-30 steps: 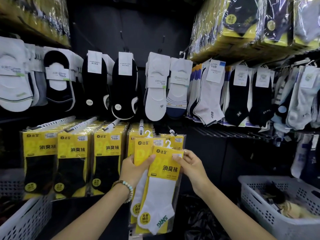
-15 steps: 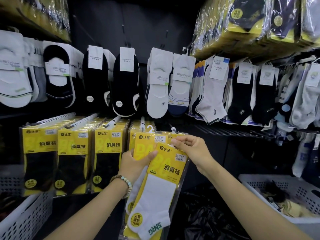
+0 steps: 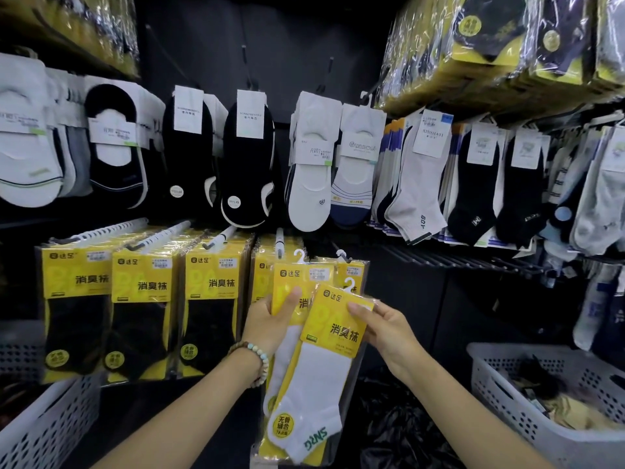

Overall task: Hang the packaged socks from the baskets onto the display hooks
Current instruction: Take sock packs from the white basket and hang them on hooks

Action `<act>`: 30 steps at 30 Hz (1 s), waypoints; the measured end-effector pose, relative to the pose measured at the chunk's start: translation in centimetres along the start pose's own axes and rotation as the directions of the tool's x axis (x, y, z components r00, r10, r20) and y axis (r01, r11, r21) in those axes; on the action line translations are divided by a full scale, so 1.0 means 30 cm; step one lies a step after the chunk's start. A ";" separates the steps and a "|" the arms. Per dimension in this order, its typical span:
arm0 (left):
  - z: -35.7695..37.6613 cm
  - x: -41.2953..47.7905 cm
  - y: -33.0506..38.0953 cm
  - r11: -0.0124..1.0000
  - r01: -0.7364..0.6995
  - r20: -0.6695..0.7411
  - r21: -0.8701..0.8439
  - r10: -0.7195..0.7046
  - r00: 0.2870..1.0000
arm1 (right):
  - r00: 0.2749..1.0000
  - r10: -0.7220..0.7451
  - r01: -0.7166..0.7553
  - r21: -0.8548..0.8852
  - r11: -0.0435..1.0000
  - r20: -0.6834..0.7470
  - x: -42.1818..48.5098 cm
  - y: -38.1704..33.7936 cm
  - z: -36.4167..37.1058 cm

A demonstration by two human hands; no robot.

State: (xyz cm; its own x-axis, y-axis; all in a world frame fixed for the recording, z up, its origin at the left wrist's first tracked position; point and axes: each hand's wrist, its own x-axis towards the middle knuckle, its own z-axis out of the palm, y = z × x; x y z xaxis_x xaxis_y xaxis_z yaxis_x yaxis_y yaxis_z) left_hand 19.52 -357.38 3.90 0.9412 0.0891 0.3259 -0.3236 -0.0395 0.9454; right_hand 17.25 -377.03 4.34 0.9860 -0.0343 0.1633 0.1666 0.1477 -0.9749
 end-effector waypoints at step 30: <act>-0.055 0.077 -0.038 0.987 -0.125 -0.037 0.104 0.129 0.991 | 0.893 -0.120 0.046 -0.178 0.983 -0.433 0.242 0.091 -0.058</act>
State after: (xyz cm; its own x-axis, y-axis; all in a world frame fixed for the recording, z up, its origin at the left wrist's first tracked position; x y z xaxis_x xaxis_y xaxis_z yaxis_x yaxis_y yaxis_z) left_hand 21.90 -355.49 3.58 0.8871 0.1201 0.4456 -0.4269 -0.1534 0.8912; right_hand 24.85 -378.60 2.61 0.8568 -0.4762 0.1977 0.2078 -0.0320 -0.9776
